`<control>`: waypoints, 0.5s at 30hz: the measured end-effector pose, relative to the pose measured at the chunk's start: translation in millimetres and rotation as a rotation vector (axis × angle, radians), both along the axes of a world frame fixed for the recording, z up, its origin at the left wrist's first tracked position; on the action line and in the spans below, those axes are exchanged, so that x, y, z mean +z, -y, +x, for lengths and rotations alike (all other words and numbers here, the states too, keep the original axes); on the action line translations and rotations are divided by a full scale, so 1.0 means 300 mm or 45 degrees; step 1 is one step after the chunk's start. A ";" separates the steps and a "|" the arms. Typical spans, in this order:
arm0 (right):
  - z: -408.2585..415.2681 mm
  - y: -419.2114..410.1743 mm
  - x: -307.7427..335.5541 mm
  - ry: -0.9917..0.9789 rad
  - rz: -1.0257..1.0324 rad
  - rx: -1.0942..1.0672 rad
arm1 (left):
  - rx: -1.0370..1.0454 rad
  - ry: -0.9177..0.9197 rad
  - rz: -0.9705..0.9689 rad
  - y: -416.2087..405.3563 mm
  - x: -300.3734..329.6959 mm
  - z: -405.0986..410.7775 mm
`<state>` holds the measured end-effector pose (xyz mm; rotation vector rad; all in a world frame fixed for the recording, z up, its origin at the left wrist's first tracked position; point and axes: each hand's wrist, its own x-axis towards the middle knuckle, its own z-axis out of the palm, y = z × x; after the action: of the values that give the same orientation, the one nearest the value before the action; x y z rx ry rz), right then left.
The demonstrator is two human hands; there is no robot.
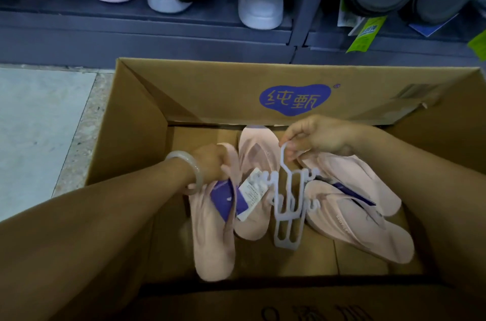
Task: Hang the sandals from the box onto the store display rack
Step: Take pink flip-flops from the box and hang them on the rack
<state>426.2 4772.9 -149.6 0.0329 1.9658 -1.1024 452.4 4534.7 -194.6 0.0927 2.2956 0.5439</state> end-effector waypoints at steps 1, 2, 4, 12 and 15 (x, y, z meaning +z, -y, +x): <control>0.005 -0.001 -0.003 0.042 -0.058 -0.058 | 0.056 -0.036 0.083 -0.020 -0.009 -0.001; 0.012 0.001 -0.006 0.063 -0.090 -0.102 | 0.123 -0.089 0.139 -0.038 -0.015 -0.001; 0.023 0.015 -0.016 0.068 -0.115 -0.203 | 0.288 -0.129 0.205 -0.051 -0.022 -0.010; 0.039 0.146 -0.090 -0.008 -0.060 -0.481 | 0.238 -0.003 -0.030 0.023 -0.040 -0.026; 0.005 0.178 -0.112 -0.084 0.116 -0.379 | 0.155 0.047 -0.026 0.028 -0.048 -0.023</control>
<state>427.7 4719.5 -183.2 0.3525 2.1160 -1.2134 445.5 4526.3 -209.1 -0.0674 2.2805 0.5795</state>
